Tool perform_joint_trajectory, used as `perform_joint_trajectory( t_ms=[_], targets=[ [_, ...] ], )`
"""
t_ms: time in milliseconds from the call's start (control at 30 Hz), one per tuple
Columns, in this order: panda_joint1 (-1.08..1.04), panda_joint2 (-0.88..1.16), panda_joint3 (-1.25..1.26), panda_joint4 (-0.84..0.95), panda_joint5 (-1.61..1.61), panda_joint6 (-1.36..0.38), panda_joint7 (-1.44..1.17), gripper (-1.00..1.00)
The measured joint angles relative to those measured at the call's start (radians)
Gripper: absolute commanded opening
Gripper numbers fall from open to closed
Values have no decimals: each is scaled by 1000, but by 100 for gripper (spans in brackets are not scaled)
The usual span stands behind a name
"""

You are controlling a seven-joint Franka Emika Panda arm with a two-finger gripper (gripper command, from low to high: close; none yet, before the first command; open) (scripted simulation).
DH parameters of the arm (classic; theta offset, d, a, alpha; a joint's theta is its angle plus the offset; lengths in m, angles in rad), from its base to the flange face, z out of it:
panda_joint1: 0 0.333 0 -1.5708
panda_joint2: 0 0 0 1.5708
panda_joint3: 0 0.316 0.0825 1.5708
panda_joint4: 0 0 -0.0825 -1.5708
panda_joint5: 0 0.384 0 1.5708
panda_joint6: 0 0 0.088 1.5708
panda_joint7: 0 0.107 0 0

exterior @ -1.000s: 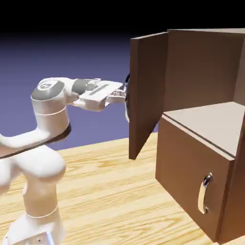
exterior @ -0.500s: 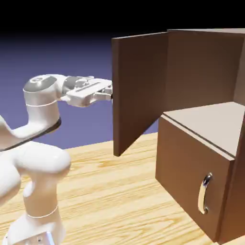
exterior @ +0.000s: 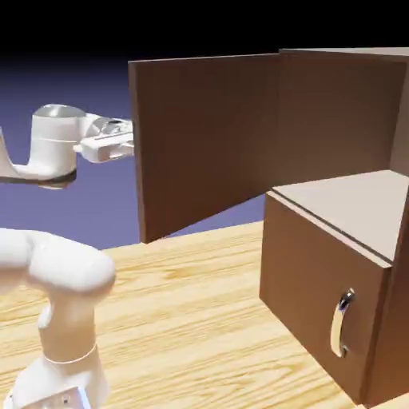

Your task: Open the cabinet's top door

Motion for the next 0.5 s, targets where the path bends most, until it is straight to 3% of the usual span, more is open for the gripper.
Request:
perform_joint_trajectory(
  t_ms=[467,500],
  targets=[
    [-366,507,380,480,226,-394,276,-100],
    [-373,517,387,489,229,-402,282,100]
  ],
)
